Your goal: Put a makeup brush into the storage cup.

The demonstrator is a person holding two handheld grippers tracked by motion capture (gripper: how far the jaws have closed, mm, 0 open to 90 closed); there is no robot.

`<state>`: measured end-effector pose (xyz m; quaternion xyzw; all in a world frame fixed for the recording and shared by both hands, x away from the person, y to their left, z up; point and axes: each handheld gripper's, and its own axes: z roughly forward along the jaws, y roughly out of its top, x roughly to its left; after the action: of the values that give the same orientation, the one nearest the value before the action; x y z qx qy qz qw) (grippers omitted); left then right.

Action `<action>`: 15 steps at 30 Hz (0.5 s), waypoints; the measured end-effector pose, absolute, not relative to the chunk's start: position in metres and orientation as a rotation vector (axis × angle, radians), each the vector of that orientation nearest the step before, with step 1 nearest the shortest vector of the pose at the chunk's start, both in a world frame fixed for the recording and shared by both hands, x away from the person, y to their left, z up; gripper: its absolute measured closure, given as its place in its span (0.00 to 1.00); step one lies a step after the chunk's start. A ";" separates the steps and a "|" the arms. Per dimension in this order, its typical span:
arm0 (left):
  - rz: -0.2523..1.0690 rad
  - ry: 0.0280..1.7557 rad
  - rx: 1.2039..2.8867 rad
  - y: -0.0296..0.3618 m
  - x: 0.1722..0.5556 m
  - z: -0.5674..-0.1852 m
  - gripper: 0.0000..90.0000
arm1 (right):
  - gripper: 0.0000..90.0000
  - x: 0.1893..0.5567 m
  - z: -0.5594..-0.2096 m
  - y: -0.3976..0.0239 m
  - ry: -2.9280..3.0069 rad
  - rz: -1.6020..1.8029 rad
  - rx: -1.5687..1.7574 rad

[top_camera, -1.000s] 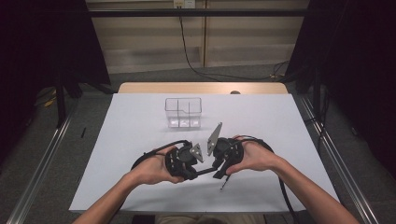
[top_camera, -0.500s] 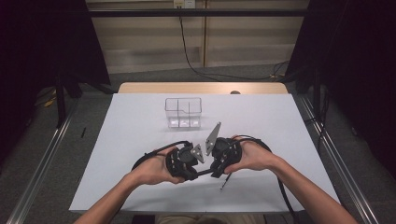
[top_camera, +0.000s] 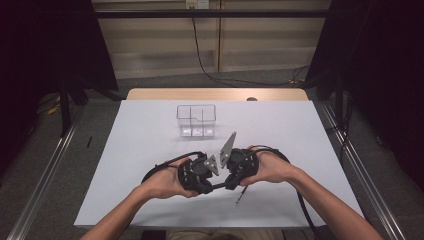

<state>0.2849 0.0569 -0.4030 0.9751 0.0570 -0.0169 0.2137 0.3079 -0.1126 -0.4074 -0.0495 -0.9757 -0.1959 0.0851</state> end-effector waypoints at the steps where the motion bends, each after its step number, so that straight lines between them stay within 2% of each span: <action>1: -0.046 0.180 2.691 0.057 0.284 -0.404 0.88 | 0.87 0.308 -0.408 -0.113 -2.907 -0.586 -0.144; 15: -0.071 0.182 2.653 0.060 0.290 -0.404 0.85 | 0.89 0.309 -0.407 -0.117 -2.897 -0.625 -0.102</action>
<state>0.2895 0.0600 -0.4040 0.9685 0.0663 -0.0261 0.2384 0.3092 -0.1168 -0.4074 -0.0343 -0.9731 -0.2099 0.0882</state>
